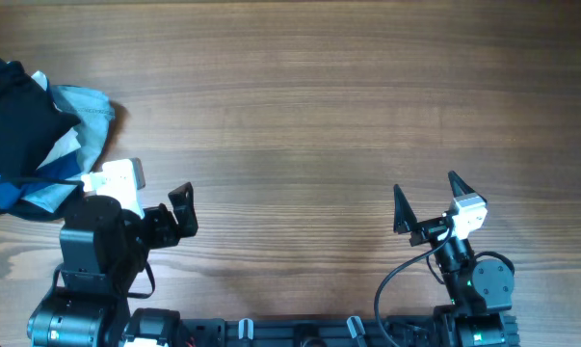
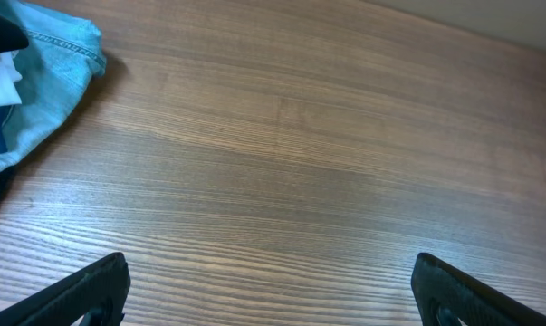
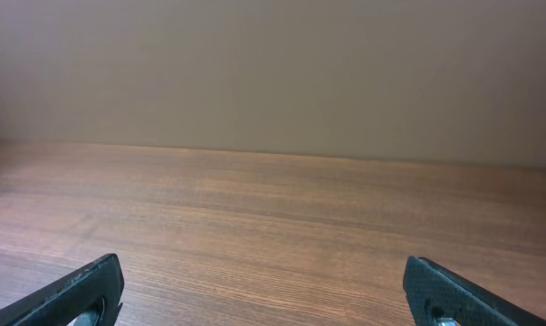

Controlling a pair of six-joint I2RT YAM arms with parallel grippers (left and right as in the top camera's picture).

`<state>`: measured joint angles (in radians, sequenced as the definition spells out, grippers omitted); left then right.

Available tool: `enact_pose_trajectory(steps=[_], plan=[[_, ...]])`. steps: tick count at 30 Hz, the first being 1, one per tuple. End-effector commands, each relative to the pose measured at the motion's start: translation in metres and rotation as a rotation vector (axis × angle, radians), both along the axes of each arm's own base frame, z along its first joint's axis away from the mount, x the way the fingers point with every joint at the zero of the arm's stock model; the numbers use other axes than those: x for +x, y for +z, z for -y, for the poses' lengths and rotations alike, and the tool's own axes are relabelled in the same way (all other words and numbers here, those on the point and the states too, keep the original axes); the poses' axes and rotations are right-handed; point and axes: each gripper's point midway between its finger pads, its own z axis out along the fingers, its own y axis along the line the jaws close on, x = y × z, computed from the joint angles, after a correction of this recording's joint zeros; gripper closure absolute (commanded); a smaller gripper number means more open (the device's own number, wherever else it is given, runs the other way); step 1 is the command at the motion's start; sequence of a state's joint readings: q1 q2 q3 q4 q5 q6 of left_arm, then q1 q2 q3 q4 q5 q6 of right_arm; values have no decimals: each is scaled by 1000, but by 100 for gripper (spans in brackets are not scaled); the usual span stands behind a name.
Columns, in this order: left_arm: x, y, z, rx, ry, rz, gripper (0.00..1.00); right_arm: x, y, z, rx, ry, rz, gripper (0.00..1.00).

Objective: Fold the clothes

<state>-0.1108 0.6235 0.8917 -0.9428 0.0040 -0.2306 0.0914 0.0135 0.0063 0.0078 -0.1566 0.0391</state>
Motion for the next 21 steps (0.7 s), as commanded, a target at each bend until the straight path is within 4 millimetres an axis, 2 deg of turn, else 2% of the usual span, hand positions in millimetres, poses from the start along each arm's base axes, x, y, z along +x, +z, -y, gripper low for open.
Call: enact_pose_trajectory(steps=[1, 15, 21], plan=[[0, 1, -3, -2, 22, 6, 0, -2, 3, -5, -10, 24, 16, 0], [0, 2, -3, -3, 22, 6, 0, -2, 3, -5, -10, 24, 16, 0], [-9, 5, -5, -8, 28, 52, 0, -2, 3, -5, -11, 24, 16, 0]])
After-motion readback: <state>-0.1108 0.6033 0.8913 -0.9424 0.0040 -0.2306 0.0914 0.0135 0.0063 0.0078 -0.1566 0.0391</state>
